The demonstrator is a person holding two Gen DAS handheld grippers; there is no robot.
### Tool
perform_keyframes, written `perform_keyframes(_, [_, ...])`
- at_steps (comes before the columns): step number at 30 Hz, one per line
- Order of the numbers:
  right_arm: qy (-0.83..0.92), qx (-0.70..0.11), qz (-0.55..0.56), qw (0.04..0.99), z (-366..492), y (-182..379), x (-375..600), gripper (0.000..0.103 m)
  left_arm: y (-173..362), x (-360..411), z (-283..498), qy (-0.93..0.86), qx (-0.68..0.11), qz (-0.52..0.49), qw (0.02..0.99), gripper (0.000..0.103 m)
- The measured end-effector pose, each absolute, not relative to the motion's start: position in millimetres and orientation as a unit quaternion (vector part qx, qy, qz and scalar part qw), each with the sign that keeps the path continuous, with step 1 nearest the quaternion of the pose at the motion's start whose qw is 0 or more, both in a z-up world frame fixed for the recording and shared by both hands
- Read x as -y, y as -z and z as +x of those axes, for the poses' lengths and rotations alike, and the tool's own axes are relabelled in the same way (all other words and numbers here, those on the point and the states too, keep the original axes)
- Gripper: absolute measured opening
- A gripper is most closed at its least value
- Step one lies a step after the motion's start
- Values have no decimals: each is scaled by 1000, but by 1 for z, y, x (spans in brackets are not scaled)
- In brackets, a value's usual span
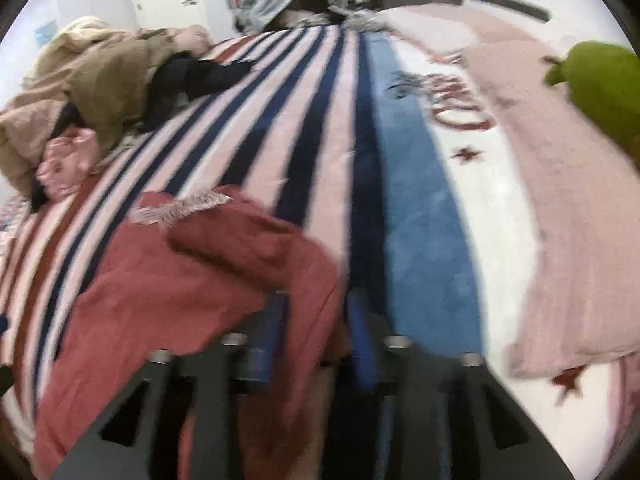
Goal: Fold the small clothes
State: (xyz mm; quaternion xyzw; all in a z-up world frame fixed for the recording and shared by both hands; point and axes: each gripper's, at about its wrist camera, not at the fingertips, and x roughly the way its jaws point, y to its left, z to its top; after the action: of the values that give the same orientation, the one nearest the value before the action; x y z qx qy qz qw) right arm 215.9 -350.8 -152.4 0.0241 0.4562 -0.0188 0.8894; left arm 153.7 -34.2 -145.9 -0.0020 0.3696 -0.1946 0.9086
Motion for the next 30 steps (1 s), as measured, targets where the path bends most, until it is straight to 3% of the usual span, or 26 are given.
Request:
perform_keyframes(9, [-78, -452, 48, 887, 169, 122, 344, 34, 145, 37, 157, 223, -375, -25, 900, 89])
perform_keyframes(19, [-130, -495, 47, 858, 97, 168, 321, 35, 170, 68, 141, 267, -413, -2, 871, 90])
perform_keyframes(30, [-131, -483, 115, 858, 97, 157, 349, 37, 156, 51, 156, 271, -424, -58, 862, 89])
